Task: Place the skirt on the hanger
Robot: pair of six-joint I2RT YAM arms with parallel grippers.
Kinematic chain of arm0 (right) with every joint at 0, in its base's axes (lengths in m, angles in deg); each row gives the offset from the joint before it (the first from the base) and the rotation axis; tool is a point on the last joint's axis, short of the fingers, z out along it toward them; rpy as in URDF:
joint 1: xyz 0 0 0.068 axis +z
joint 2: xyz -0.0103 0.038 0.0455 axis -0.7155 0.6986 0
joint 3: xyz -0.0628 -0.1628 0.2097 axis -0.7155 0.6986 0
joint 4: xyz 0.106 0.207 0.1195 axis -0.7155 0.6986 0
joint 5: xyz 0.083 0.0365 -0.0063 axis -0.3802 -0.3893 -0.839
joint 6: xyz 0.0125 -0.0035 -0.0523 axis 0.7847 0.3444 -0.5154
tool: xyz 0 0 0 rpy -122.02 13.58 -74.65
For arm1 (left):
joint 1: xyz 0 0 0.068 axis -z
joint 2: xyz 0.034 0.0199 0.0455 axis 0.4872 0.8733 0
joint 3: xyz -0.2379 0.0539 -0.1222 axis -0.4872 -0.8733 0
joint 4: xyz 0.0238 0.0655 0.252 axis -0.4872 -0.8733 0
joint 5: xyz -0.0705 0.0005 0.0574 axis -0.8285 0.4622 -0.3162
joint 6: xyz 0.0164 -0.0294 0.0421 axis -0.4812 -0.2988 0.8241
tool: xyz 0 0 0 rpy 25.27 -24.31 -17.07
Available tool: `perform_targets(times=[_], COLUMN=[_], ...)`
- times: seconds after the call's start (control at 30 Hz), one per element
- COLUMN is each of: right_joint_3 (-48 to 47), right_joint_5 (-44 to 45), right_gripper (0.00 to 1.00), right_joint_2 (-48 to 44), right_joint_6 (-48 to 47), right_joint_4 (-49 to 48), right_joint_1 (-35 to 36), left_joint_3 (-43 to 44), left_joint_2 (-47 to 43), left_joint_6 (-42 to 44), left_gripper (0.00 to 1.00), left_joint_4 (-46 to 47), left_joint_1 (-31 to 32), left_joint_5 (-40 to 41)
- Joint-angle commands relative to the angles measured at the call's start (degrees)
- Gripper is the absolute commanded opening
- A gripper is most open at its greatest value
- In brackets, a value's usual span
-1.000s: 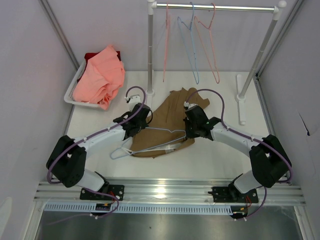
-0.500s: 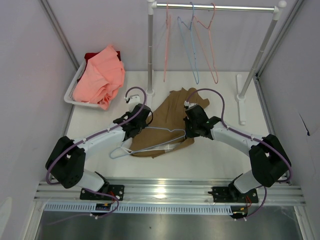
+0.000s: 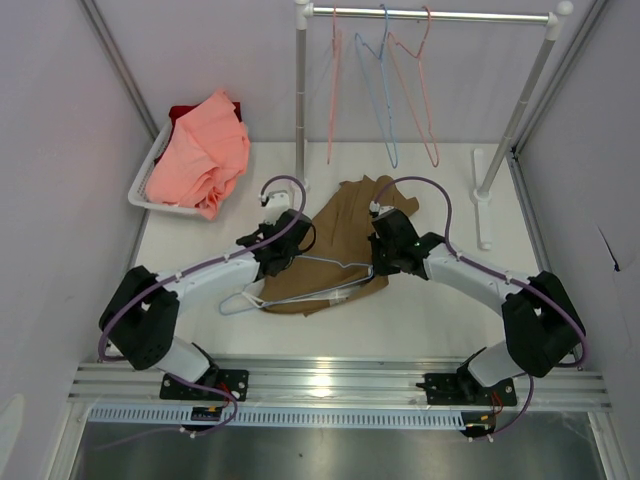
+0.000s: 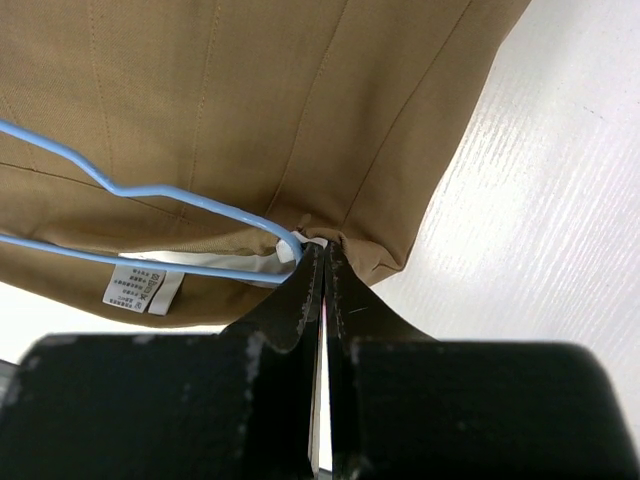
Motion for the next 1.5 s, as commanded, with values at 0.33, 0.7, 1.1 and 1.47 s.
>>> perform_targets(times=[0.33,0.7,1.1,1.47], right_joint_3=[-2.9,-3.7,-3.1,-2.0], right_joint_5=[1.2,1.1,0.6,-2.8], right_gripper=[0.0,0.0,0.0,0.0], right_joint_2=[-4.0,-3.8,-3.6,-4.7], right_joint_6=[0.4,0.8,0.9,0.1], right_joint_4=[2.4,2.8,3.8,2.8], right_joint_1=[1.9,4.0,5.7,6.2], left_joint_3=[5.4,6.6,8.4,7.3], left_joint_2=[3.1,3.8,3.5,1.2], left_joint_6=[1.7,1.5,-0.5,-2.0], left_gripper=[0.0,0.0,0.0,0.0], left_joint_4=[-2.8,-3.4,-3.9,1.1], left_joint_1=[0.9,1.8,2.0,2.2], left_joint_5=[5.2,6.0,4.9,-0.9])
